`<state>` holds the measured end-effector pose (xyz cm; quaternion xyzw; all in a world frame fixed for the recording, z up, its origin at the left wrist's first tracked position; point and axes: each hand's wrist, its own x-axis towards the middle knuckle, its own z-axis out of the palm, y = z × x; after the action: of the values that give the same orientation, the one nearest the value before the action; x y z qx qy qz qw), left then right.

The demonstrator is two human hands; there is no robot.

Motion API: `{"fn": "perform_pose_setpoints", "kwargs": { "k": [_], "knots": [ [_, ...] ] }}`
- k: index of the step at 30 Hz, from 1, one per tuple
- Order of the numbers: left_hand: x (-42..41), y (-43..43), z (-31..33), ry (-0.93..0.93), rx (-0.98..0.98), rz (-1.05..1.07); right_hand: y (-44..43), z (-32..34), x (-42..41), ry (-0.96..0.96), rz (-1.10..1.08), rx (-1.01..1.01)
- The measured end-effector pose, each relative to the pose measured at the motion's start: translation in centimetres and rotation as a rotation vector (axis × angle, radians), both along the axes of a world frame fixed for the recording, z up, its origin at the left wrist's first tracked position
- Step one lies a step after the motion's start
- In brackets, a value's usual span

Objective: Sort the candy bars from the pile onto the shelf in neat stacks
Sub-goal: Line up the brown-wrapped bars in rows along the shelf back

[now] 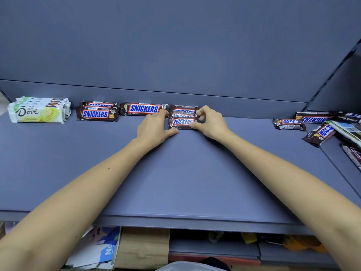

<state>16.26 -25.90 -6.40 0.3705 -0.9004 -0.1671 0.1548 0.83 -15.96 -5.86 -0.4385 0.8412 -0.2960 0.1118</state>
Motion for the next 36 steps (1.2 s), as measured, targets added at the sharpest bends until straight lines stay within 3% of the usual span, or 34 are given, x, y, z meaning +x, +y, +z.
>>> {"fn": "perform_pose_setpoints", "kwargs": {
  "k": [19, 32, 36],
  "knots": [
    [-2.8, -1.2, -0.4, 0.163, 0.054, -0.052, -1.6, -0.1, -0.5, -0.001, 0.015, -0.092],
    [-2.7, -1.2, 0.0, 0.147, 0.052, 0.013, -1.5, -0.1, -0.2, 0.239, 0.035, -0.062],
    [-2.3, -1.4, 0.0, 0.143, 0.068, -0.009, -1.5, -0.1, 0.1, 0.237, 0.031, -0.087]
  ]
}}
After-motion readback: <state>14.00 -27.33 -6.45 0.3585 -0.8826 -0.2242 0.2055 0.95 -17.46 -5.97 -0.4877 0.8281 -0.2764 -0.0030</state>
